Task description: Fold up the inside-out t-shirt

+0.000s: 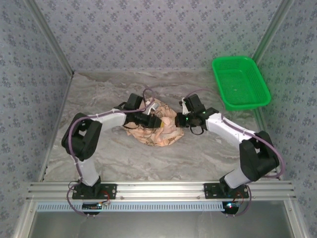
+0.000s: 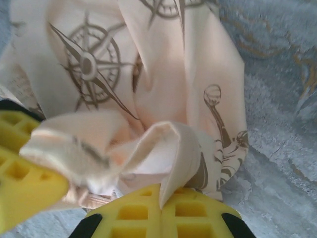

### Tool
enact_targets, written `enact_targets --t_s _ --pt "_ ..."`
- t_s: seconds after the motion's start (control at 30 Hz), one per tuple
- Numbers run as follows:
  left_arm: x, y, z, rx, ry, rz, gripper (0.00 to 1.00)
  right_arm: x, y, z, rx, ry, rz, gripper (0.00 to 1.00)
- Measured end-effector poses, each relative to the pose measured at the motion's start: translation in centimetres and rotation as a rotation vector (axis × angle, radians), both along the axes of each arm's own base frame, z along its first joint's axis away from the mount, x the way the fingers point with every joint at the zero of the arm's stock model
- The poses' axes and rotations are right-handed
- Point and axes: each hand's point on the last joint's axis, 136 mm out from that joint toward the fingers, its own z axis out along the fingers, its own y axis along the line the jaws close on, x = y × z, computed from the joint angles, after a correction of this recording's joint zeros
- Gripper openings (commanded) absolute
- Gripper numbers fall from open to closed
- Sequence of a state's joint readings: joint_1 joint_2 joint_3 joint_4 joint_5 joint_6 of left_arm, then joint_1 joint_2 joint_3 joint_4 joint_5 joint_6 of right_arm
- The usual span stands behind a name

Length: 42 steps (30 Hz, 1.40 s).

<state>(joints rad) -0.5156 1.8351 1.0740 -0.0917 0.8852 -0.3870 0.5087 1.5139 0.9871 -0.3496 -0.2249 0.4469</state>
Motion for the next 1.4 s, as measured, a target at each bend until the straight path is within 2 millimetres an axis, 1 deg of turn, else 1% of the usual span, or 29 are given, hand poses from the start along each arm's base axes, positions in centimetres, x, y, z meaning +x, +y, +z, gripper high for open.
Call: enact_targets --t_s 0.07,0.13,0.23,0.27,0.3,0.33,0.37,0.43,0.5,0.57,0.67,0.73,0.83,0.9,0.97,1.0,1.03,1.1,1.13,1.17,1.23,1.3,1.33,1.4 --pt "0.6 0.8 -1.4 0.035 0.010 0.021 0.22 -0.3 -0.1 -0.9 -0.012 0.020 0.005 0.00" --pt "1.2 1.7 -2.4 0.086 0.005 0.039 0.27 -0.4 -0.1 -1.5 -0.018 0.031 0.016 0.00" --pt "2.1 2.3 -2.6 0.142 -0.037 0.050 0.27 -0.3 0.2 -2.2 -0.018 0.037 0.028 0.00" --pt "2.4 2.5 -2.6 0.155 -0.055 0.054 0.27 -0.3 0.3 -2.3 -0.016 0.041 0.031 0.02" --pt "2.8 2.8 -2.7 0.175 -0.076 0.061 0.27 -0.2 0.4 -2.5 -0.013 0.044 0.035 0.16" --pt "3.1 3.1 -2.8 0.189 -0.089 0.068 0.25 -0.3 0.5 -2.5 -0.010 0.046 0.039 0.26" --pt "3.4 3.4 -2.9 0.200 -0.096 0.077 0.24 -0.3 0.6 -2.5 -0.006 0.044 0.045 0.30" --pt "4.0 4.3 -2.9 0.206 -0.092 0.100 0.17 -0.3 1.0 -2.4 -0.003 0.031 0.065 0.36" --pt "4.5 5.0 -2.9 0.203 -0.082 0.123 0.15 -0.6 1.4 -2.1 0.001 0.011 0.085 0.40" --pt "4.9 5.5 -2.6 0.190 -0.066 0.144 0.15 -1.4 1.5 -1.7 0.010 -0.011 0.108 0.45" --pt "4.9 5.3 -1.7 0.161 -0.055 0.153 0.17 -2.6 1.9 -0.4 0.056 -0.038 0.160 0.45" --pt "4.7 5.2 -1.2 0.147 -0.052 0.155 0.18 -2.8 2.7 0.4 0.092 -0.054 0.188 0.45" --pt "4.7 5.3 -1.1 0.151 -0.050 0.157 0.25 -3.5 4.3 0.7 0.107 -0.058 0.227 0.47" --pt "4.4 5.6 -1.6 0.177 -0.033 0.162 0.27 -3.7 5.3 0.8 0.087 -0.065 0.240 0.48" --pt "4.1 6.0 -1.9 0.203 -0.014 0.170 0.29 -3.4 6.0 0.9 0.066 -0.076 0.232 0.47" --pt "3.9 6.3 -1.9 0.222 -0.006 0.178 0.36 -3.0 6.0 0.9 0.057 -0.076 0.214 0.47" --pt "3.7 6.5 -1.8 0.245 0.003 0.195 0.45 -2.6 5.5 0.8 0.045 -0.072 0.189 0.48" --pt "3.0 6.9 -0.7 0.293 0.001 0.234 0.55 -2.1 4.1 0.4 0.017 -0.054 0.145 0.49" --pt "2.2 6.8 0.4 0.313 -0.014 0.250 0.59 -1.9 3.3 0.0 -0.005 -0.044 0.124 0.49" --pt "1.4 6.5 1.5 0.330 -0.032 0.262 0.59 -1.7 2.6 -0.3 -0.027 -0.035 0.107 0.49" --pt "-0.9 4.7 3.9 0.335 -0.075 0.264 0.59 -1.7 1.5 -0.8 -0.069 -0.022 0.087 0.49" --pt "-3.2 2.9 5.4 0.337 -0.098 0.261 0.59 -1.8 1.0 -1.1 -0.086 -0.015 0.080 0.48" --pt "-4.1 2.2 5.5 0.355 -0.094 0.266 0.59 -1.8 0.7 -1.2 -0.089 -0.013 0.077 0.47" --pt "-4.6 1.7 4.6 0.418 -0.070 0.297 0.59 -1.8 0.3 -1.5 -0.092 -0.006 0.067 0.46"
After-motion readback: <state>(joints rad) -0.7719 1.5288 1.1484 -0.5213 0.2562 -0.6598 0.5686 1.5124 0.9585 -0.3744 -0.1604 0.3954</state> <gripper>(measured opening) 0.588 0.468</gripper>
